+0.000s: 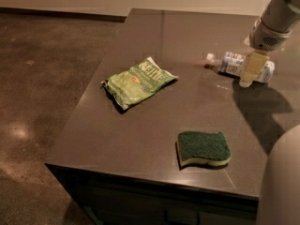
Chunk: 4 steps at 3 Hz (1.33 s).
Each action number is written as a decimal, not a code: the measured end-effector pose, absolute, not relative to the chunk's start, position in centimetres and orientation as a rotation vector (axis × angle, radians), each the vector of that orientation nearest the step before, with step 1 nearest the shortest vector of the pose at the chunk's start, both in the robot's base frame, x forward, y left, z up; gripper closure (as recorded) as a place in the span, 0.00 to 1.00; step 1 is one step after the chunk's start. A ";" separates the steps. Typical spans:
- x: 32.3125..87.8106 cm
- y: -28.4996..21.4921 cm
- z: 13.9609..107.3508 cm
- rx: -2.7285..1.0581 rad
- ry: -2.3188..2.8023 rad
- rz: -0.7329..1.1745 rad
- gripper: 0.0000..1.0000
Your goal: Pick blue plastic bottle
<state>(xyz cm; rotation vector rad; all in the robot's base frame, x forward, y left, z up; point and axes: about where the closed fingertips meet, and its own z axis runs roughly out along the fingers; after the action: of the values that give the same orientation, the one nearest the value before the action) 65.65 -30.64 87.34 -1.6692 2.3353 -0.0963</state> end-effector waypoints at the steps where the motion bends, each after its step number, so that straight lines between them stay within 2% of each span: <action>1: 66.3 -30.5 86.8 -1.696 2.338 -0.091 0.18; 4: 66.4 -30.0 87.3 -1.757 2.351 -0.090 0.87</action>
Offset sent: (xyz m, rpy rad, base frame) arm 0.0038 -0.0040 -0.0079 -0.0496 0.1074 0.0175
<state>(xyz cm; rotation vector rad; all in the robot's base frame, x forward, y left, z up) 66.43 -29.96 87.28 -1.7575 2.3506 -0.0896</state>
